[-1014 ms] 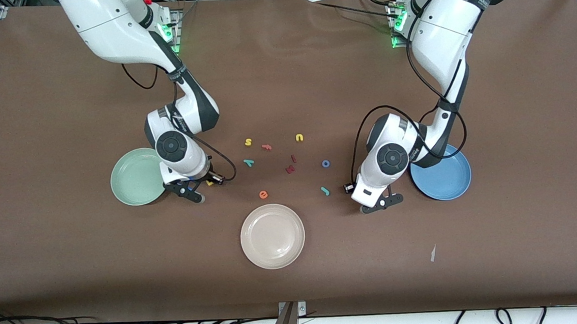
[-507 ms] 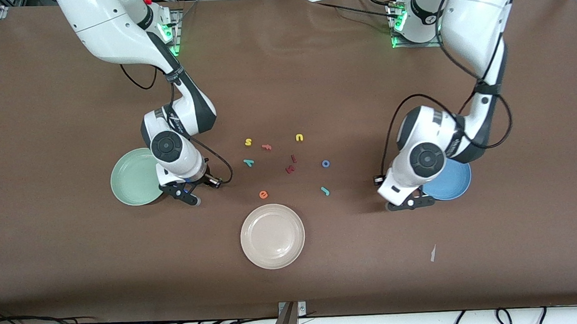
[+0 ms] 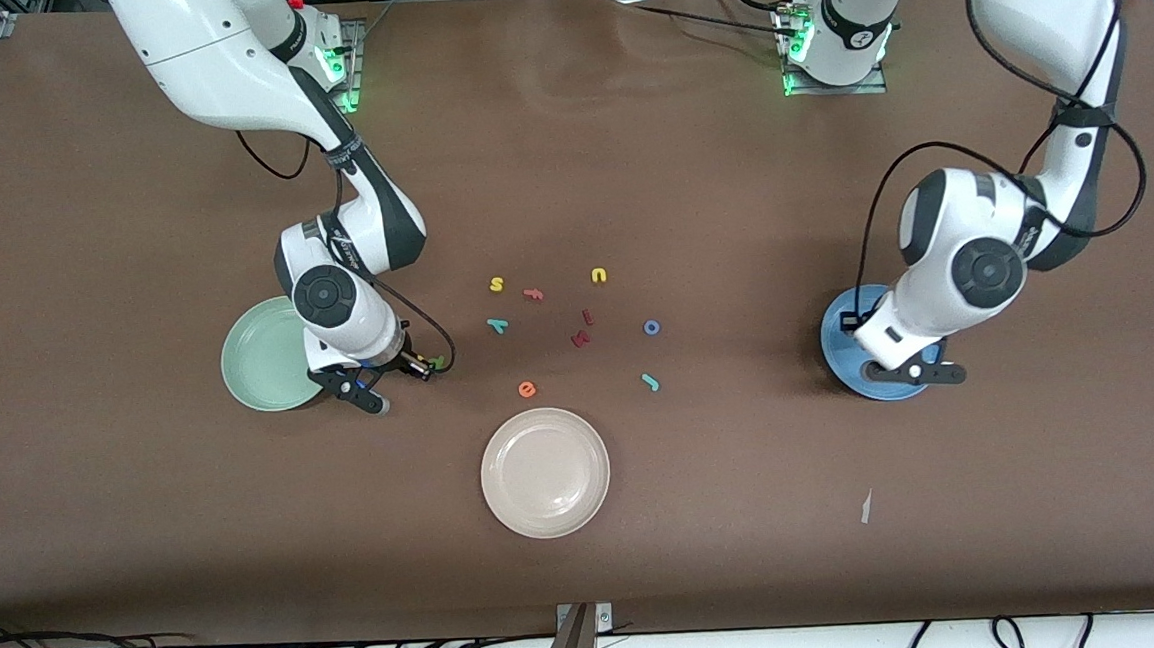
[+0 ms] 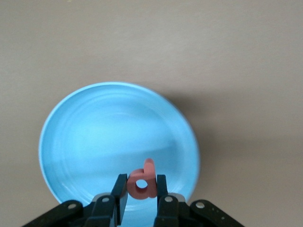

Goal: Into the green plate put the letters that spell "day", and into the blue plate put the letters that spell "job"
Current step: 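Carry the pink letter to the blue plate with the left gripper, then release the pink letter and move the left gripper to the blue o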

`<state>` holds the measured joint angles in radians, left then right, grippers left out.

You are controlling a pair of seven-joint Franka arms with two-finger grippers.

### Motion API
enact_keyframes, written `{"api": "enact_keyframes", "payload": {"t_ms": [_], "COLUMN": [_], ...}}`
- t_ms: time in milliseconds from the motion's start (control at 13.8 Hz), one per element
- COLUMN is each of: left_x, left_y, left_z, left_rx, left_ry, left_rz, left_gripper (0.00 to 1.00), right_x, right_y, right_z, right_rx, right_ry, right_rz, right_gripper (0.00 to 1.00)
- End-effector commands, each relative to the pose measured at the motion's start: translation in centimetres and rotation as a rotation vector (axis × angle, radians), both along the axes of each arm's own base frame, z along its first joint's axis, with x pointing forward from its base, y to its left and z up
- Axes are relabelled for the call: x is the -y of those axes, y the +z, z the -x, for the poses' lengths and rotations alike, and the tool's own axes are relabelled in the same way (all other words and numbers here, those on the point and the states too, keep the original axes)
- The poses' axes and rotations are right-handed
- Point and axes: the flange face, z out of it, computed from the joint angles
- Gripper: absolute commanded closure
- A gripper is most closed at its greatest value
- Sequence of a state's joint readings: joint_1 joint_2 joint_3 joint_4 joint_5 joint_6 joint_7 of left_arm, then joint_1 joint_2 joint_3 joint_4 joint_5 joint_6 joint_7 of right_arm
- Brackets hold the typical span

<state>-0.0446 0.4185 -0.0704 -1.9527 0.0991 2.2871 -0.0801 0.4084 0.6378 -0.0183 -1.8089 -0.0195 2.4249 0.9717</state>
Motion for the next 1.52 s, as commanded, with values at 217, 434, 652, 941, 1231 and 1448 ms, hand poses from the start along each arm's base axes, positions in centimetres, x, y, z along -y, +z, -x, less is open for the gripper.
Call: {"api": "enact_keyframes", "payload": {"t_ms": [217,434,652,941,1231,1448], "left_x": [-1.4,-0.1,7.0,16.8,26.8,30.6], "left_y": [-2.2,-0.3,-0.3,-0.7,-2.6,-4.1], "left_z": [4.1,2.7,3.5,4.7,5.1,4.7], "left_rx": [0.065,0.040,0.038,0.034,0.034,0.031], "left_ry": [-0.021,0.003,0.133,0.253,0.309,0.313], "left_rz": [0.007,0.010,0.045,0.084,0.109,0.124], "left_gripper": [0.00,0.00,0.00,0.00,0.00,0.02], "right_x": [0.2,-0.4,-0.4,-1.0,-1.0,-1.7], "right_y": [-0.9,-0.8,-0.5,-0.8,-1.6,-1.5], "right_z": [1.1,1.0,0.9,1.2,2.2,3.1], "right_rx": [0.000,0.040,0.046,0.049,0.021,-0.003], "right_ry": [-0.095,-0.118,-0.119,-0.124,-0.145,-0.158], "right_rz": [-0.002,-0.023,-0.026,-0.029,-0.018,-0.015], "right_gripper": [0.59,0.59,0.59,0.61,0.60,0.60]}}
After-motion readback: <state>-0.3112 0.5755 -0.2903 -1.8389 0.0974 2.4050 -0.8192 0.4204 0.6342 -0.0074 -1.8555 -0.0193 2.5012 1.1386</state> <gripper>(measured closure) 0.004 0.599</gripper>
